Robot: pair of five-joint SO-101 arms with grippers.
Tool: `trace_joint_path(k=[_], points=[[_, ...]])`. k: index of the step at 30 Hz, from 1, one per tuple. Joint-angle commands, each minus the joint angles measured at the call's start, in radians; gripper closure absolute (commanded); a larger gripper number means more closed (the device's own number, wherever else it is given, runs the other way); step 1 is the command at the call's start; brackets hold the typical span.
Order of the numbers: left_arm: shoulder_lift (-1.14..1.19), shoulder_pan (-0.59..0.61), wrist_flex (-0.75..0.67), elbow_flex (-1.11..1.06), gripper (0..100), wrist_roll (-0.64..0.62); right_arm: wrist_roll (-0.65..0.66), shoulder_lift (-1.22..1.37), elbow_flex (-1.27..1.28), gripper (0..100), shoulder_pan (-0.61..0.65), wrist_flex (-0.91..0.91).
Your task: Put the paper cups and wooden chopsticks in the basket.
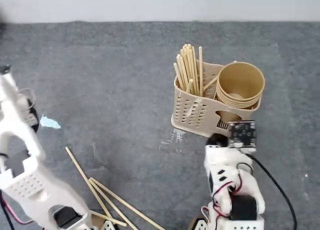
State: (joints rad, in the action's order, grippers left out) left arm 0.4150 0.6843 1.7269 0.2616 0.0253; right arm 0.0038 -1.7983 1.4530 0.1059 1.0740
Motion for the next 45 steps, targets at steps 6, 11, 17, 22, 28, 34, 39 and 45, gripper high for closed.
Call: trace_joint_path(k=[6, 11, 17, 22, 28, 34, 39, 45], points=[[-0.078, 0.114, -0.015, -0.062, 99, 0.098, 0.011, 0.027, -0.224, 99.1, 0.280, 0.018], [-0.077, 0.153, -0.051, -0.064, 99, 0.098, 0.003, 0.246, -0.319, 99.1, 0.426, 0.045], [-0.077, 0.169, -0.054, -0.101, 99, 0.098, 0.003, 0.479, -0.367, 99.1, 0.610, 0.041], [-0.077, 0.190, -0.054, -0.122, 99, 0.098, 0.000, 0.575, -0.364, 99.1, 0.762, 0.016], [-0.077, 0.261, -0.135, -0.124, 99, 0.092, -0.068, 0.688, -0.362, 99.1, 0.881, -0.074], [-0.077, 0.316, -0.152, -0.124, 99, 0.092, -0.095, 0.819, -0.311, 99.1, 1.006, -0.234], [-0.077, 0.377, -0.181, -0.124, 99, 0.092, -0.161, 0.855, -0.173, 99.1, 1.138, -0.440], [-0.020, 0.404, -0.187, -0.117, 99, 0.095, -0.233, 0.855, -0.075, 99.0, 1.276, -0.588]])
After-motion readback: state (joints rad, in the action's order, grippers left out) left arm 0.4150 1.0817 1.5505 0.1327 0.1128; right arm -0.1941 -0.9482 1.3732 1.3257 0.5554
